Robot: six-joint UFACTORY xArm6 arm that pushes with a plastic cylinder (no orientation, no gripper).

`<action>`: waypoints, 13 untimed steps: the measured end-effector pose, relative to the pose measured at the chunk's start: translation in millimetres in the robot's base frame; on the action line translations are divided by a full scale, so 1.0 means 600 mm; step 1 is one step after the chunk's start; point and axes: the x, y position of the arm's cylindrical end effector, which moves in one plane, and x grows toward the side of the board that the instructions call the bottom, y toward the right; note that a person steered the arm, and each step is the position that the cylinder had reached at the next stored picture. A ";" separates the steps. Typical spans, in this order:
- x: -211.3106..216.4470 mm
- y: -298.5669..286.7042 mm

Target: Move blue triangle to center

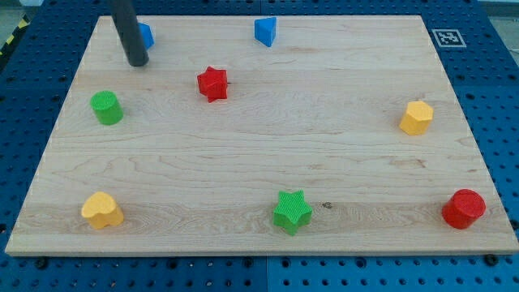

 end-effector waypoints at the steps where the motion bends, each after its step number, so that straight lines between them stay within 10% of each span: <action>1: -0.057 -0.031; 10: 0.034 0.138; 13: -0.170 0.217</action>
